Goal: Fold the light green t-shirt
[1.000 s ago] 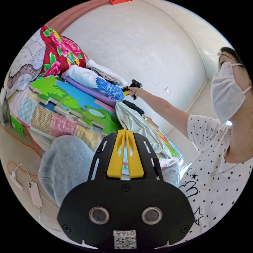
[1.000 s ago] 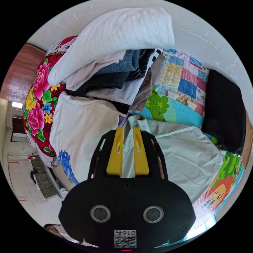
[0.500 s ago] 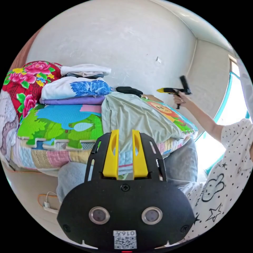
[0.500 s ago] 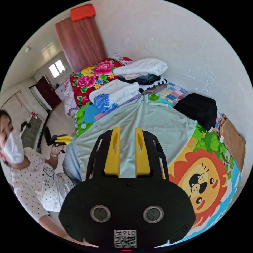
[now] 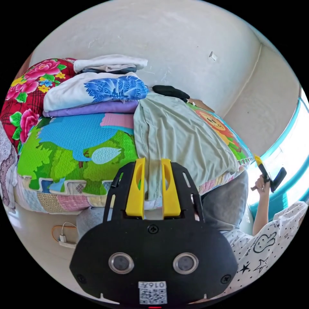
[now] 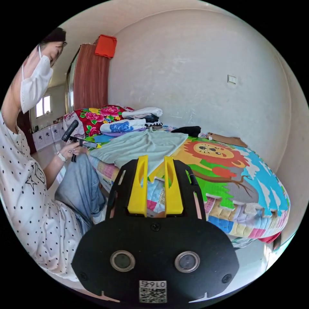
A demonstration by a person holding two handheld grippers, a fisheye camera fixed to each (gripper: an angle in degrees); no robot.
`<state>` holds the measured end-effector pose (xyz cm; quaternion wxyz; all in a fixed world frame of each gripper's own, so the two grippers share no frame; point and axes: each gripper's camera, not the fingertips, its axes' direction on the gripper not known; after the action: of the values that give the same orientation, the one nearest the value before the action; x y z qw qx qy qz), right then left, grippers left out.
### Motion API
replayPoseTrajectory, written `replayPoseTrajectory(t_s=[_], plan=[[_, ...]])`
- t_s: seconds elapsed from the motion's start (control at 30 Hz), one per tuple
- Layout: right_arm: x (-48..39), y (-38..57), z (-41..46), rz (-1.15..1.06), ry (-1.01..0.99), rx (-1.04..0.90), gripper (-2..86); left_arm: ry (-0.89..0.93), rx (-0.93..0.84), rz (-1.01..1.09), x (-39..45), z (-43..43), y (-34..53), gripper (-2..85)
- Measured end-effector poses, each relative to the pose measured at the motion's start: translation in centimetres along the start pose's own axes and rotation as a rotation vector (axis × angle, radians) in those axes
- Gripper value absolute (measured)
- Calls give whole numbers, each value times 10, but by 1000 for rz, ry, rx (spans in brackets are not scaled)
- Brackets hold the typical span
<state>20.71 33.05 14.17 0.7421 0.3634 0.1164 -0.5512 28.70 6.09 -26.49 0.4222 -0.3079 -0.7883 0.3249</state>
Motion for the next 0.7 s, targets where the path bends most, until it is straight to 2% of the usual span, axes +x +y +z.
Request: replayPoseTrajectory(t_s=[0.13, 0.3, 0.5, 0.7], plan=[[4, 6, -57, 48, 17, 119, 78, -32, 23, 22, 13, -10, -6, 84], [17, -15, -94, 3, -9, 89, 77, -154, -16, 66, 31, -4, -9, 84], [23, -24, -135, 0, -17, 131, 75, -127, 57, 63, 42, -18, -6, 67], [35, -26, -162, 3, -14, 105, 75, -148, -15, 57, 43, -13, -12, 50]])
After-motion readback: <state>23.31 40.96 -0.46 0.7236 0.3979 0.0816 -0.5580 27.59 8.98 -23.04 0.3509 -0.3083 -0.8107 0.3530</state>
